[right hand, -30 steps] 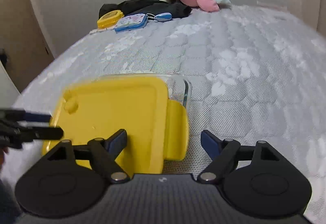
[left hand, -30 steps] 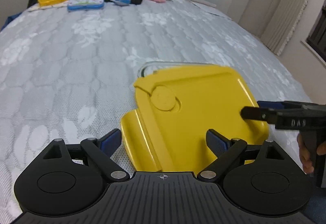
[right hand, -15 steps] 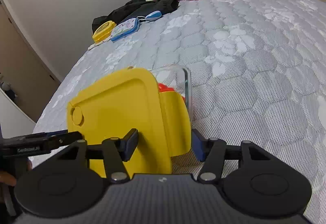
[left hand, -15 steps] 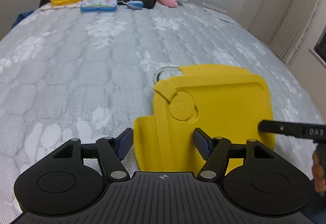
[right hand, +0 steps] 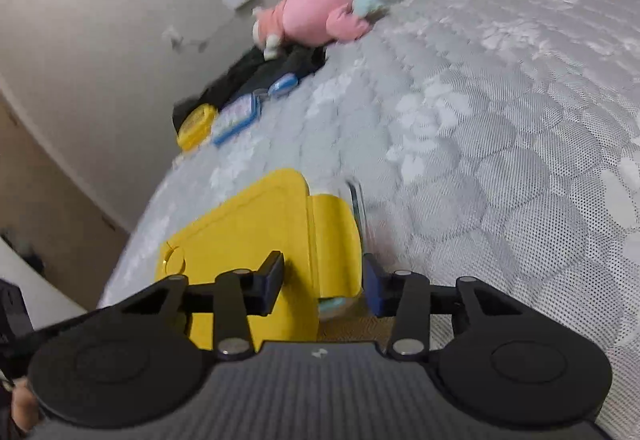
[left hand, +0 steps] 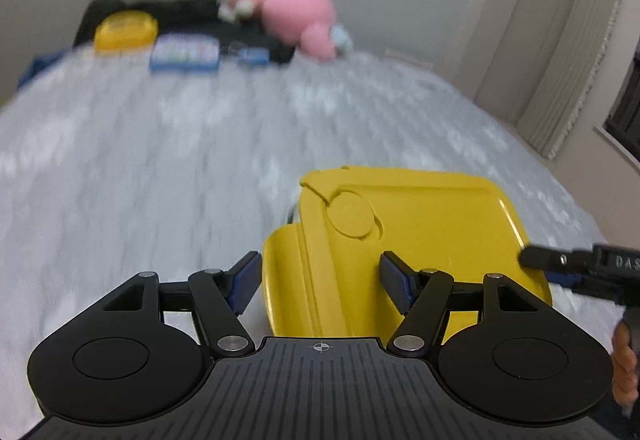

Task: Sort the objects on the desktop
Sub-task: 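Press the yellow lid down onto the container rim with the left tool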

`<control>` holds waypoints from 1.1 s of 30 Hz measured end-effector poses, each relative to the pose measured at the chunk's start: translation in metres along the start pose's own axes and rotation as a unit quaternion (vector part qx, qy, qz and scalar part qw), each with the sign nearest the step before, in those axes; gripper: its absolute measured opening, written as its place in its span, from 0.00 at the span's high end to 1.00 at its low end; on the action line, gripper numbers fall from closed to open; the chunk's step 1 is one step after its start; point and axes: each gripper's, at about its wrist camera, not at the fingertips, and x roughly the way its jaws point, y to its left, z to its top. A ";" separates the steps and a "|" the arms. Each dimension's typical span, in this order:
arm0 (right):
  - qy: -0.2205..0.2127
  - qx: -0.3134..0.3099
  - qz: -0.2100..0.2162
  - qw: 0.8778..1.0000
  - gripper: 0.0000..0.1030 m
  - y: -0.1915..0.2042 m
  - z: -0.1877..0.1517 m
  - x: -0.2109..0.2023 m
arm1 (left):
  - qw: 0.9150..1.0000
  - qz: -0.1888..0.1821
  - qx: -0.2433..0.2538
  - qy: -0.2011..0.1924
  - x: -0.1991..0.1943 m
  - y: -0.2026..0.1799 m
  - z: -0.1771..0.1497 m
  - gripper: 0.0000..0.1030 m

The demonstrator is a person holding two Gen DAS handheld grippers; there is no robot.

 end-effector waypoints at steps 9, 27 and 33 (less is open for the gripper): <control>0.002 0.007 -0.018 1.000 0.56 -0.009 0.011 0.027 | 1.000 0.009 -0.008 0.007 0.032 0.003 0.006 0.33; 0.033 0.033 -0.026 0.999 0.51 -0.024 0.013 0.067 | 0.999 -0.008 -0.016 0.049 0.052 0.017 0.000 0.31; 0.039 0.034 -0.027 0.998 0.50 -0.023 0.011 0.063 | 0.998 -0.016 -0.007 0.060 0.049 0.015 -0.004 0.25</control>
